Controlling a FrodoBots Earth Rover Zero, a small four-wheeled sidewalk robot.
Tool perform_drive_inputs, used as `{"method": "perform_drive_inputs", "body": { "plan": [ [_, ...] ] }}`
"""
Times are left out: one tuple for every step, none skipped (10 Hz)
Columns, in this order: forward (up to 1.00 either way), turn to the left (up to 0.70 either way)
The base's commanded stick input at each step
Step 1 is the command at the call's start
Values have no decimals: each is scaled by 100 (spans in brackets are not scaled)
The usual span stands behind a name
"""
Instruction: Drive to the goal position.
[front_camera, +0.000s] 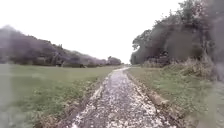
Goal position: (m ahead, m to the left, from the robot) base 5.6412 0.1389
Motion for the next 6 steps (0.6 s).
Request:
{"method": "perform_drive_inputs", "body": {
  "plan": [
    [70,0],
    [70,0],
    [70,0],
    [70,0],
    [70,0],
    [70,0]
  ]
}}
